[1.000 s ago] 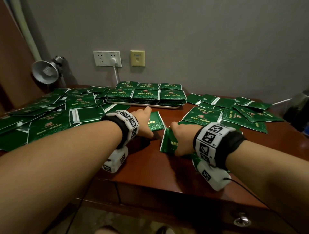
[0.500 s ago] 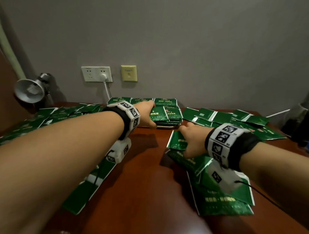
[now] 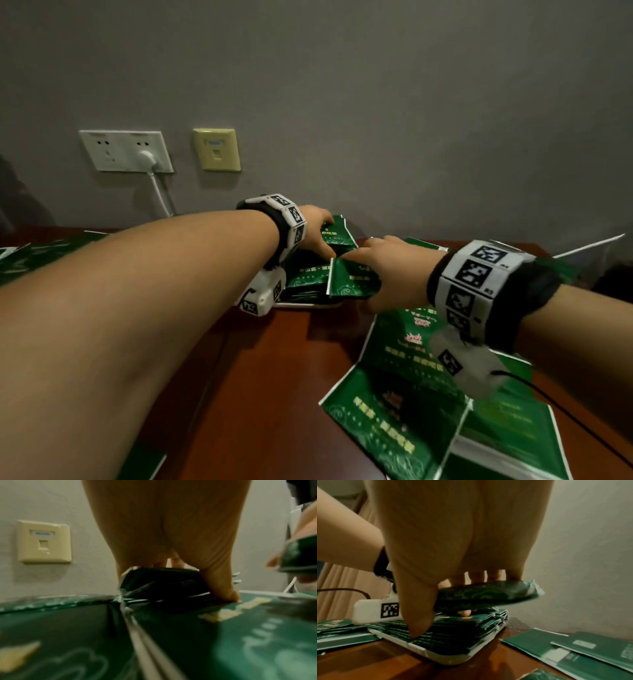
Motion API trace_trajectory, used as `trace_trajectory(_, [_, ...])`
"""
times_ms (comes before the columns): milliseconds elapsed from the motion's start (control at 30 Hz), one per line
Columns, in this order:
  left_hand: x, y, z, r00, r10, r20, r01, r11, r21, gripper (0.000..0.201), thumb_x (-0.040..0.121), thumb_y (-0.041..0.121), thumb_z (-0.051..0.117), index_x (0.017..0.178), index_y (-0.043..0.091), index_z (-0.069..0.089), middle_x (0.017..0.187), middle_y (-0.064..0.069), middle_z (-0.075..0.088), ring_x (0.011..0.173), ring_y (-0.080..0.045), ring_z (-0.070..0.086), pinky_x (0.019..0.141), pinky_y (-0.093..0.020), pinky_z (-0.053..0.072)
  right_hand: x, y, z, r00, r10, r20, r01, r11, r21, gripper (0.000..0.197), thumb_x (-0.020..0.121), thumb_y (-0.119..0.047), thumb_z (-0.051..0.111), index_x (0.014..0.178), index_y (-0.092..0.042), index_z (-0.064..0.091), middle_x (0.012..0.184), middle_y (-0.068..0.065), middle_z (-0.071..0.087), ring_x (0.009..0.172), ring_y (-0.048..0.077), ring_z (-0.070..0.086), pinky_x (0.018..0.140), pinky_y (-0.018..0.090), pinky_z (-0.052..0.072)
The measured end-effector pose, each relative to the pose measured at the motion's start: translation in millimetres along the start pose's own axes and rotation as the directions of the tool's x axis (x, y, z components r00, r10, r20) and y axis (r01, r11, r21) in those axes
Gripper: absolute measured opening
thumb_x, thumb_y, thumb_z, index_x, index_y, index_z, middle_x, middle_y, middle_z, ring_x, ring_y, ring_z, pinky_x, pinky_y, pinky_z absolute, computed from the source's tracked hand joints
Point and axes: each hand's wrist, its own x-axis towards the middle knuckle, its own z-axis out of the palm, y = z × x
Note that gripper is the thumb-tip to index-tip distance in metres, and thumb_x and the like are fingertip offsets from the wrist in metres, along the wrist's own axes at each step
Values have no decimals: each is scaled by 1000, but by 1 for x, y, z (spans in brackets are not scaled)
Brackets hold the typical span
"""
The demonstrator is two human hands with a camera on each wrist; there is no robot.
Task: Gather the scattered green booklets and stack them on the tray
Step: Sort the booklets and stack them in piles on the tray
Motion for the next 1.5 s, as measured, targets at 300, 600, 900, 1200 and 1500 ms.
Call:
trace_trajectory(300, [22,-12,15,999,26,-27,-27,999,-37,75,85,41,69,147,10,39,145,-8,48,130,-23,47,102,-30,38,35,-4,9,998,-53,-19,53,998,20,76,79,-42,70,144,-30,33,121,3,49,111,24,41,90,38,44])
trace_trajectory(600, [8,-22,-4,1000,-14,-24,10,989,-145,61,85,9,68,142,19,47,139,-4,54,125,-19,53,100,-29,44,57,-21,10,996,-72,-46,72,997,-7,85,77,-53,72,148,-31,30,135,3,44,122,28,38,100,43,42])
trace_trajectory(900, [-49,-40,-24,983,-133,-124,122,988,-92,47,89,-3,45,131,15,58,131,-7,60,117,-24,57,97,-35,48,70,-34,13,996,35,-76,-40,997,-61,94,68,-57,78,146,-33,31,138,3,41,126,31,34,100,47,44])
trace_trajectory(1200, [-129,2,5,986,-66,-151,65,998,-14,43,87,7,53,129,18,57,126,-8,59,110,-27,58,91,-37,50,-20,-44,20,981,165,-97,-170,985,-35,99,72,-60,69,150,-26,19,142,7,38,131,31,33,102,46,41])
trace_trajectory(1500, [-211,99,94,961,208,179,-218,975,36,76,83,53,67,146,21,39,145,-5,44,129,-26,45,106,-38,40,-171,-34,56,893,316,319,-280,948,-154,129,53,-85,65,153,-20,14,146,9,40,130,31,45,103,44,42])
